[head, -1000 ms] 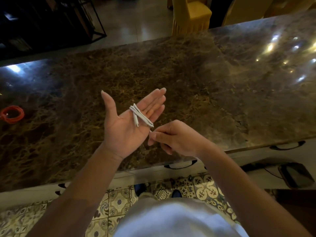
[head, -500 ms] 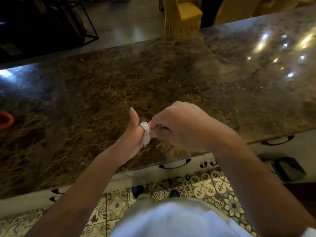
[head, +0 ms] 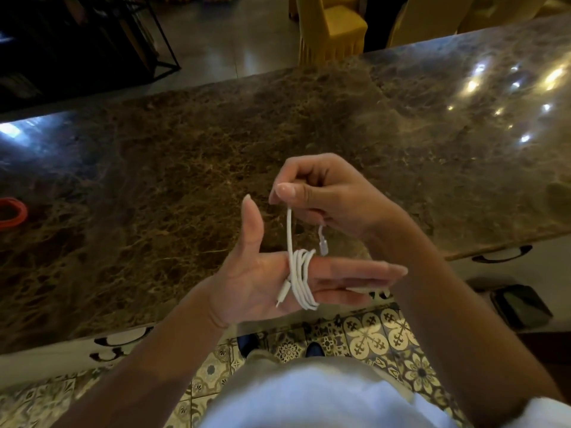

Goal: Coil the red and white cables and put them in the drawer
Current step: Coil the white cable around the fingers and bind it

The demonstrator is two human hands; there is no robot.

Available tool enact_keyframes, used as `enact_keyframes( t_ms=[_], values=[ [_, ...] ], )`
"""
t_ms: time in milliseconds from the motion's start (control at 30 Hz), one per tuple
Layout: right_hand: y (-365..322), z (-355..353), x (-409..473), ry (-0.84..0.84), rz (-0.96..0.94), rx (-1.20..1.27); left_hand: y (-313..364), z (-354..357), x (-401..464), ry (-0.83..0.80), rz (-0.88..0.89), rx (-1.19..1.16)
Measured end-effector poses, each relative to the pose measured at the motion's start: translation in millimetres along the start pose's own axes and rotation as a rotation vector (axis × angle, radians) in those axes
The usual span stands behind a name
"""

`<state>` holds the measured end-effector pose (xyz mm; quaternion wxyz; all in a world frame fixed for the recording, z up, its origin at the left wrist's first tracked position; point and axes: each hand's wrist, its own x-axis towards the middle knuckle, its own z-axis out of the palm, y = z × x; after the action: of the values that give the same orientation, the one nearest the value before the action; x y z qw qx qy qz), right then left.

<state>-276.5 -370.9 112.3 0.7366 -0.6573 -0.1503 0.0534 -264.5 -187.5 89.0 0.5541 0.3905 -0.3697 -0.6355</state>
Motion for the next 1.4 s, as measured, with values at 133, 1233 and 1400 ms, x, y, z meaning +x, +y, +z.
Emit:
enact_keyframes(
  t_ms=[133,1233,1400],
  values=[
    [28,11,-8,0.002,0.095,0.155,21,-1,-4,0.025,0.104,-0.055],
    [43,76,-49,0.218,-0.005,-0.783,20,-52,-2,0.865,0.519,-0.214],
    [41,79,-44,0.087,-0.029,-0.824,25,-52,-9,0.897,0.529,-0.27]
  ],
)
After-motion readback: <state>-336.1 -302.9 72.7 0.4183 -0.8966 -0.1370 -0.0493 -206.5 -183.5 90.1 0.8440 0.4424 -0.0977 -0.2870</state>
